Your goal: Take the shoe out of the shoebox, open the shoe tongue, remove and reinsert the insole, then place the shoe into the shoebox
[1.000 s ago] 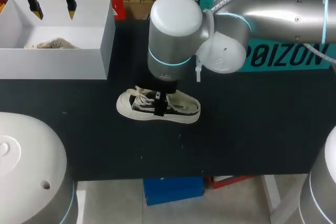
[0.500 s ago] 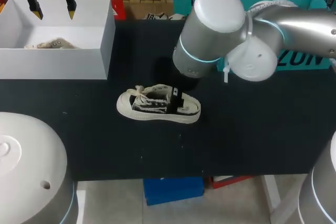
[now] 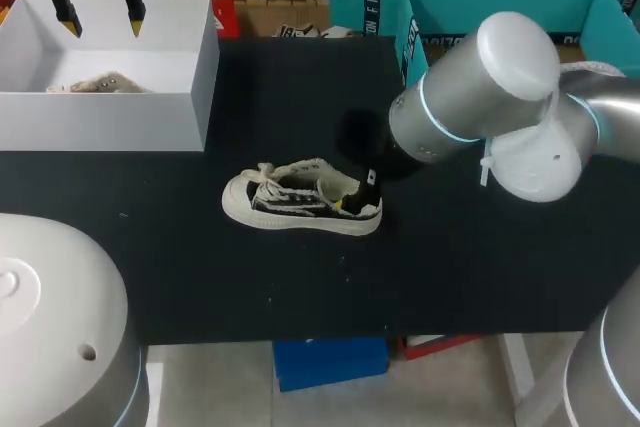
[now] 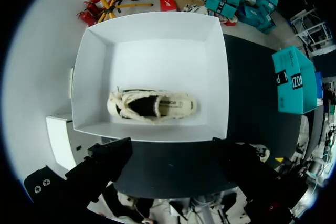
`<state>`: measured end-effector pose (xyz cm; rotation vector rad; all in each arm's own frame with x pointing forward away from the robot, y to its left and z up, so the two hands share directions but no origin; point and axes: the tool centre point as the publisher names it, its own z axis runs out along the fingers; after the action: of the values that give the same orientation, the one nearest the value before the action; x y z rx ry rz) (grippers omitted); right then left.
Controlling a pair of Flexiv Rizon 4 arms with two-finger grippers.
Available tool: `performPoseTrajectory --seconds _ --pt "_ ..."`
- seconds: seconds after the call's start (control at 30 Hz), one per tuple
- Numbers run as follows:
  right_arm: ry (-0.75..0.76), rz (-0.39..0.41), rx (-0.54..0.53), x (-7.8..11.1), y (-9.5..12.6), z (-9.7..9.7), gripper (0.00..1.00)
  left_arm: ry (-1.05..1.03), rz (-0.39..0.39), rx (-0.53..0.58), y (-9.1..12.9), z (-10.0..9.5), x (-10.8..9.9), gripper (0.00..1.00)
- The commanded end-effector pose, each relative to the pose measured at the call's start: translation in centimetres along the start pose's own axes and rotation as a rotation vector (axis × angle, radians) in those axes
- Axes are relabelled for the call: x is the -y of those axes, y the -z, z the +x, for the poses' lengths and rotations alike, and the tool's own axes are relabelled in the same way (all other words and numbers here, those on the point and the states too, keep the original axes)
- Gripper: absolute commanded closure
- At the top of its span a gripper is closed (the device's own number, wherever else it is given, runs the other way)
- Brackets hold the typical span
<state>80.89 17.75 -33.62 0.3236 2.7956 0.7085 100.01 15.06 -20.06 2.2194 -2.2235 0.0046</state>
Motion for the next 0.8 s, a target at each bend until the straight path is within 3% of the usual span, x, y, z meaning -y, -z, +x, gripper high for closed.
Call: performPoseTrajectory --seconds 0.03,0.17,0.8 --pt "-0.021 -0.18 0.003 1.06 0.34 -0.41 0.0 0.001 -0.001 0.001 0.03 0.02 -0.01 0.0" --pt "-0.019 -0.243 0.005 1.17 0.31 -0.58 0.0 0.001 -0.001 0.001 0.03 0.02 -0.01 0.0" --pt "-0.01 -0.238 0.007 1.07 0.36 -0.57 0.0 0.001 -0.001 0.001 0.03 0.02 -0.01 0.0"
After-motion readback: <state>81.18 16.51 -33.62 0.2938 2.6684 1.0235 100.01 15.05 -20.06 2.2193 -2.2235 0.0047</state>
